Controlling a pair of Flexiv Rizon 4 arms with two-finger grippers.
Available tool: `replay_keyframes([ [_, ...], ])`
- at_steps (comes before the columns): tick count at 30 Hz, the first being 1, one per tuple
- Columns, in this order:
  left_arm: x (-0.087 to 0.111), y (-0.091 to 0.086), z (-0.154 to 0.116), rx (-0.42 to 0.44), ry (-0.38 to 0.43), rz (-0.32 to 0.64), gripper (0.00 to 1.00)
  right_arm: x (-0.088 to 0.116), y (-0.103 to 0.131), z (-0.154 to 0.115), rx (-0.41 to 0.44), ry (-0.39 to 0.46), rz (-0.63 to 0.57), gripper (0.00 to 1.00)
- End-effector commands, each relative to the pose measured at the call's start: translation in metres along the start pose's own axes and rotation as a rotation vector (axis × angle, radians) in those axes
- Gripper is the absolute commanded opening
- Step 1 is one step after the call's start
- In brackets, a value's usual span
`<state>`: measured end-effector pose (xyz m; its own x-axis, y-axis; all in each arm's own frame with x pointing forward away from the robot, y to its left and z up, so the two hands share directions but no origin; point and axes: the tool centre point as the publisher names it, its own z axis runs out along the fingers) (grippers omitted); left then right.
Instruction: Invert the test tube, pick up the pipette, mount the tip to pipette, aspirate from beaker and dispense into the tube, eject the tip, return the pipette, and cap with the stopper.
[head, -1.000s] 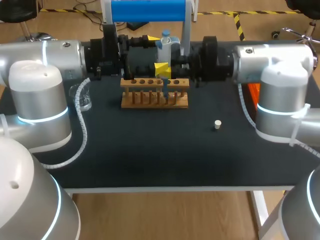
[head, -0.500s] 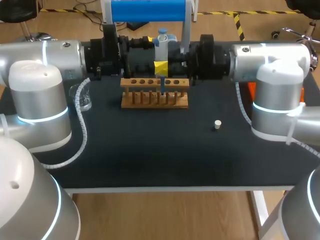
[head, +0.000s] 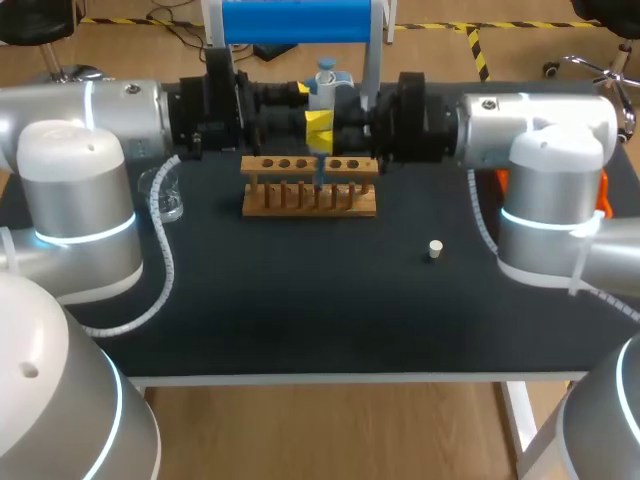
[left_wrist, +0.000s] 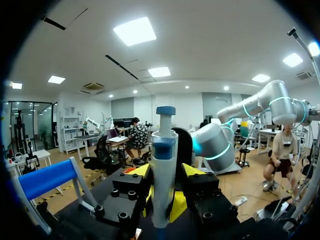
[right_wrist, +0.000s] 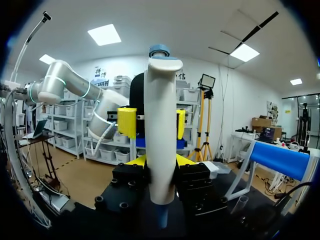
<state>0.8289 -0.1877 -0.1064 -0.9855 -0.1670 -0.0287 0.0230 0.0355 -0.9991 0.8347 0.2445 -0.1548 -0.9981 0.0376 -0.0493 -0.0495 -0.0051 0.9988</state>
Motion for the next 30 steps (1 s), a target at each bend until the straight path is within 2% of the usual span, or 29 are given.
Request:
replay_keyframes([
  [1, 0.002, 0.001, 0.002, 0.001, 0.004, 0.001, 0.00, -0.001, 0.000, 0.001, -0.001, -0.007, 0.000, 0.00],
  [8, 0.002, 0.001, 0.002, 0.001, 0.004, 0.001, 0.00, -0.002, 0.001, 0.001, 0.007, 0.001, -0.006, 0.00],
  [9, 0.002, 0.001, 0.002, 0.001, 0.004, 0.001, 0.00, -0.001, 0.001, 0.001, 0.009, -0.001, -0.007, 0.15],
  [10, 0.002, 0.001, 0.002, 0.001, 0.004, 0.001, 0.00, -0.001, 0.002, 0.000, 0.010, -0.003, -0.007, 0.48],
  [11, 0.002, 0.001, 0.002, 0.001, 0.004, 0.001, 0.00, -0.001, 0.002, -0.002, 0.011, -0.005, -0.007, 0.96],
  [12, 0.002, 0.001, 0.002, 0.001, 0.004, 0.001, 0.00, -0.001, 0.004, -0.004, 0.011, -0.006, -0.008, 1.00],
  [17, 0.002, 0.001, 0.002, 0.001, 0.004, 0.001, 0.00, 0.003, 0.010, -0.027, 0.007, 0.004, -0.008, 1.00],
  [23, 0.002, 0.001, 0.002, 0.001, 0.004, 0.001, 0.00, 0.002, 0.014, -0.074, 0.023, 0.001, -0.002, 1.00],
  [28, 0.002, 0.001, 0.002, 0.001, 0.004, 0.001, 0.00, -0.012, 0.013, -0.116, 0.059, -0.054, 0.019, 1.00],
  [30, 0.002, 0.001, 0.002, 0.001, 0.004, 0.001, 0.00, -0.025, 0.011, -0.130, 0.083, -0.095, 0.030, 1.00],
])
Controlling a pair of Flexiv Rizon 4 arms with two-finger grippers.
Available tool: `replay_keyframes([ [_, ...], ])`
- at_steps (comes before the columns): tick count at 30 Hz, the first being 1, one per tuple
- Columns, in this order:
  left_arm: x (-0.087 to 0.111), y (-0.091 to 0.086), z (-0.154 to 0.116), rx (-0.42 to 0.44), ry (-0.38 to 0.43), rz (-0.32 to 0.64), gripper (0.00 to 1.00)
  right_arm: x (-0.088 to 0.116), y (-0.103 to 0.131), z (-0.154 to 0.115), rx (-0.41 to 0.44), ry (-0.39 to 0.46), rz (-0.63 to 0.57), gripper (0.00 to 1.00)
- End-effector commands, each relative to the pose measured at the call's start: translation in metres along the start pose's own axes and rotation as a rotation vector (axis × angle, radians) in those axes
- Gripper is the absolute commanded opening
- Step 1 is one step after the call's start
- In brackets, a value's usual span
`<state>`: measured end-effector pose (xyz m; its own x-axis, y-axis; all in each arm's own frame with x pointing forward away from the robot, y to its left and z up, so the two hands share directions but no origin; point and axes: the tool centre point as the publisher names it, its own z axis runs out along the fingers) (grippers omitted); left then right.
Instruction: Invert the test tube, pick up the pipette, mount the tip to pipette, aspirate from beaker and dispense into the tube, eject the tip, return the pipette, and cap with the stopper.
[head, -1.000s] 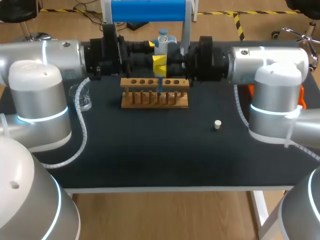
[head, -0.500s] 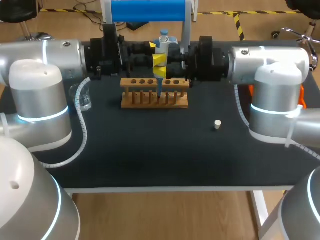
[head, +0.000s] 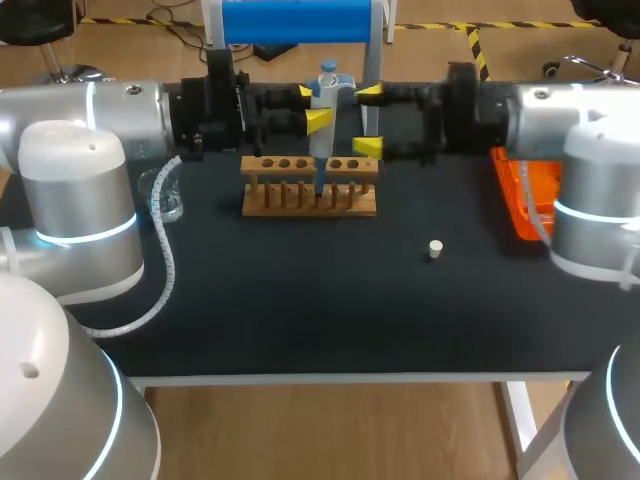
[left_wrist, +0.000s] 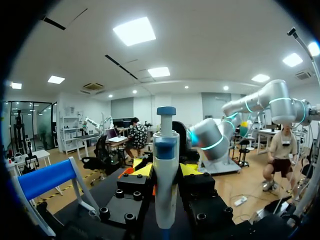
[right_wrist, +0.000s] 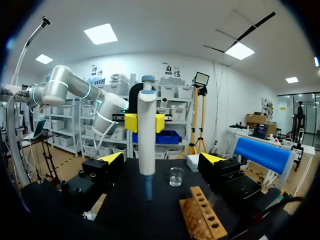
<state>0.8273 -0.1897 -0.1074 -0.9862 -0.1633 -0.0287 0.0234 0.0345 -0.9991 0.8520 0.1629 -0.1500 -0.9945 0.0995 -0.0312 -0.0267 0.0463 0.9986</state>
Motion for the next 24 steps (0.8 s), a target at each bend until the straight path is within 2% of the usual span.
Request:
replay_keyframes([
  [1, 0.000, 0.000, 0.000, 0.000, 0.000, 0.001, 0.00, -0.014, 0.003, -0.054, 0.044, -0.056, 0.011, 1.00],
  [7, 0.000, 0.000, 0.000, 0.000, 0.000, 0.001, 0.00, -0.060, 0.000, -0.060, 0.117, -0.145, 0.037, 1.00],
  [16, 0.000, 0.000, 0.000, 0.000, 0.000, 0.001, 0.00, -0.128, 0.000, -0.034, 0.213, -0.214, 0.053, 1.00],
  [24, 0.000, 0.000, 0.000, 0.000, 0.000, 0.001, 0.00, -0.171, -0.008, -0.014, 0.279, -0.253, 0.045, 1.00],
])
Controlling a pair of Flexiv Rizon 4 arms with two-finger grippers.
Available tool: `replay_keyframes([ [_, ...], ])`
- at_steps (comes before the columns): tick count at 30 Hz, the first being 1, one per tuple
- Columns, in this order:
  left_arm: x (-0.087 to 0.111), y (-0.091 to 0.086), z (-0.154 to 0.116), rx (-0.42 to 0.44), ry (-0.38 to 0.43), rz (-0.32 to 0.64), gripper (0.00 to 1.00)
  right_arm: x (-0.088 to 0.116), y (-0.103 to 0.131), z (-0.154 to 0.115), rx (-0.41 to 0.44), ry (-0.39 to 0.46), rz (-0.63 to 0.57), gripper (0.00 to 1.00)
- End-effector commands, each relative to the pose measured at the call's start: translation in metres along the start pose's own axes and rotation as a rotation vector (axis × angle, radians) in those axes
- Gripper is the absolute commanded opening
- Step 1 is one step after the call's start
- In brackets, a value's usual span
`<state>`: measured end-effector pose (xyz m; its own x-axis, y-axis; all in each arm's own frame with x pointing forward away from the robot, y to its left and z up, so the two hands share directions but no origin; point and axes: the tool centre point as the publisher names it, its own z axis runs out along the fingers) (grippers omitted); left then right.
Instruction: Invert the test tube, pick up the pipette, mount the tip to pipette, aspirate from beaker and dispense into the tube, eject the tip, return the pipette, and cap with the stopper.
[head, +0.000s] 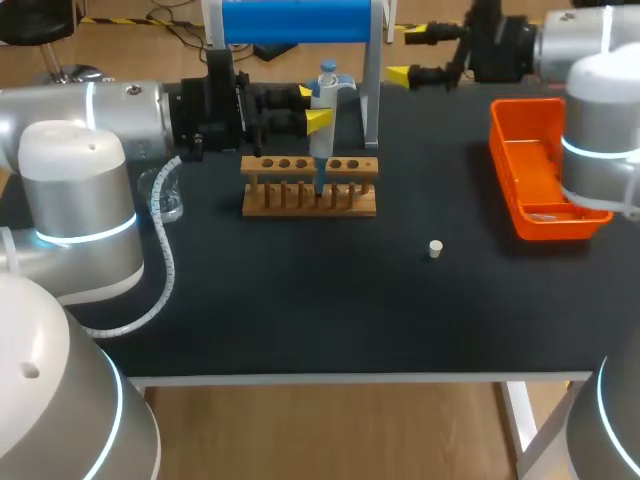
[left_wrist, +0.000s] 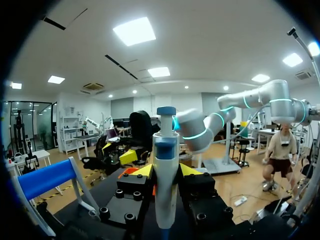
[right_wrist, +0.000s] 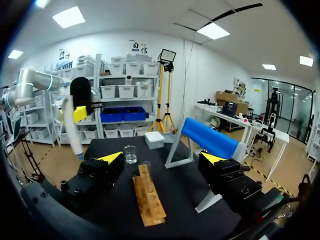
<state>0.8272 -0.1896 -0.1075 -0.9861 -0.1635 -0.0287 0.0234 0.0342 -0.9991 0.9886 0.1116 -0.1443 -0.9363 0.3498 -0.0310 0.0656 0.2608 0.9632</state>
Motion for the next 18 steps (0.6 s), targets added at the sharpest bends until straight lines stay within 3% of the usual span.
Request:
replay_keyframes([
  [1, 0.000, 0.000, 0.000, 0.000, 0.000, 0.001, 0.00, -0.027, -0.002, 0.034, 0.048, -0.004, 0.002, 1.00],
  [9, 0.000, 0.000, 0.000, 0.000, 0.000, 0.001, 0.00, -0.047, -0.011, 0.049, 0.087, -0.035, 0.001, 1.00],
  [18, 0.000, 0.000, 0.000, 0.000, 0.000, 0.001, 0.00, -0.052, -0.009, 0.049, 0.066, -0.048, 0.005, 1.00],
])
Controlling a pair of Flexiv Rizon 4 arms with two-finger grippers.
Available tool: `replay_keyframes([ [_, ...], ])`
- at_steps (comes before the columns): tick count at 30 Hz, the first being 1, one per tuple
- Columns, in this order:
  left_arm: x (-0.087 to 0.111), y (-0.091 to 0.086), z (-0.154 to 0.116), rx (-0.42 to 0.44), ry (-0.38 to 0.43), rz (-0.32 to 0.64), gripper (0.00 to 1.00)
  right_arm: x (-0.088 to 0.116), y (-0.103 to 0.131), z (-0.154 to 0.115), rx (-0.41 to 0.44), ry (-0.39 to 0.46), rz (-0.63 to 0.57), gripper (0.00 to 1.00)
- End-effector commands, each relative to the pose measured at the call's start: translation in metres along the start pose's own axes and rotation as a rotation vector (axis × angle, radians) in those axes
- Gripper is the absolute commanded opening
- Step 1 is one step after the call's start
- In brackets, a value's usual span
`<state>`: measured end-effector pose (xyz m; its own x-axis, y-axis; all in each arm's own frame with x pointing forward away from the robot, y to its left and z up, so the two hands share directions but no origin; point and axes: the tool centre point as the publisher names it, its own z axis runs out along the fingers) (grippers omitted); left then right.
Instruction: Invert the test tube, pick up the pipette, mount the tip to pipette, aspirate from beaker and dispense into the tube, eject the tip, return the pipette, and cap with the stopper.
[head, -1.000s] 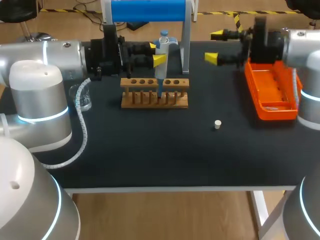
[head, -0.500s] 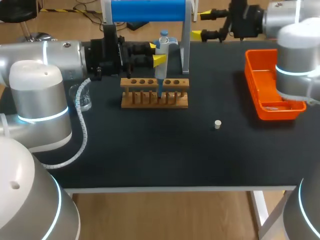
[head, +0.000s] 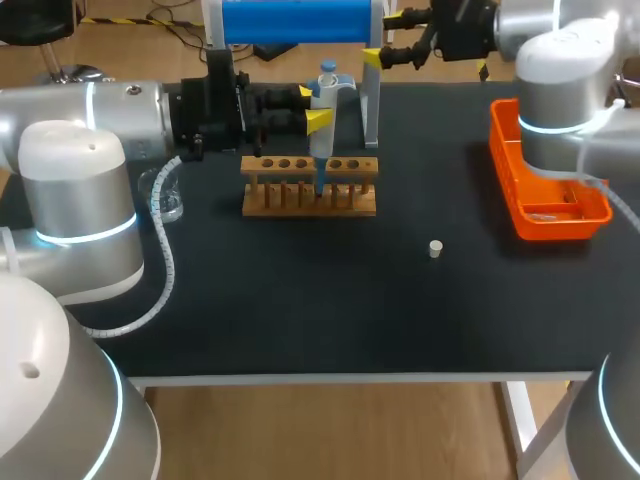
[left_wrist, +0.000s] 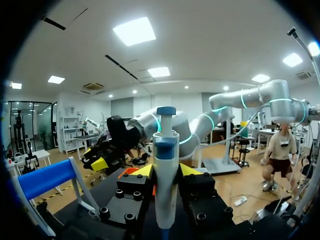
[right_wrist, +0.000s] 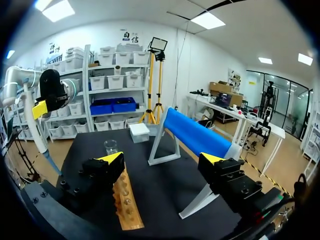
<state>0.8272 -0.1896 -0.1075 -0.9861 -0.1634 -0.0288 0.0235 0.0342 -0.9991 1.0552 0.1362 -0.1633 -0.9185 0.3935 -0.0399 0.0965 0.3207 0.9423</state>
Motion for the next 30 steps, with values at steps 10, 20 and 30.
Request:
replay_keyframes([
  [10, 0.000, 0.000, 0.000, 0.000, 0.000, 0.001, 0.00, 0.001, -0.002, -0.001, -0.004, 0.000, -0.001, 1.00],
  [20, -0.010, 0.003, -0.008, -0.031, -0.058, -0.015, 0.00, 0.001, -0.002, -0.001, -0.004, 0.000, -0.001, 1.00],
  [30, -0.078, 0.012, -0.071, -0.183, -0.248, -0.139, 0.00, 0.001, -0.002, -0.001, -0.004, 0.000, -0.001, 1.00],
])
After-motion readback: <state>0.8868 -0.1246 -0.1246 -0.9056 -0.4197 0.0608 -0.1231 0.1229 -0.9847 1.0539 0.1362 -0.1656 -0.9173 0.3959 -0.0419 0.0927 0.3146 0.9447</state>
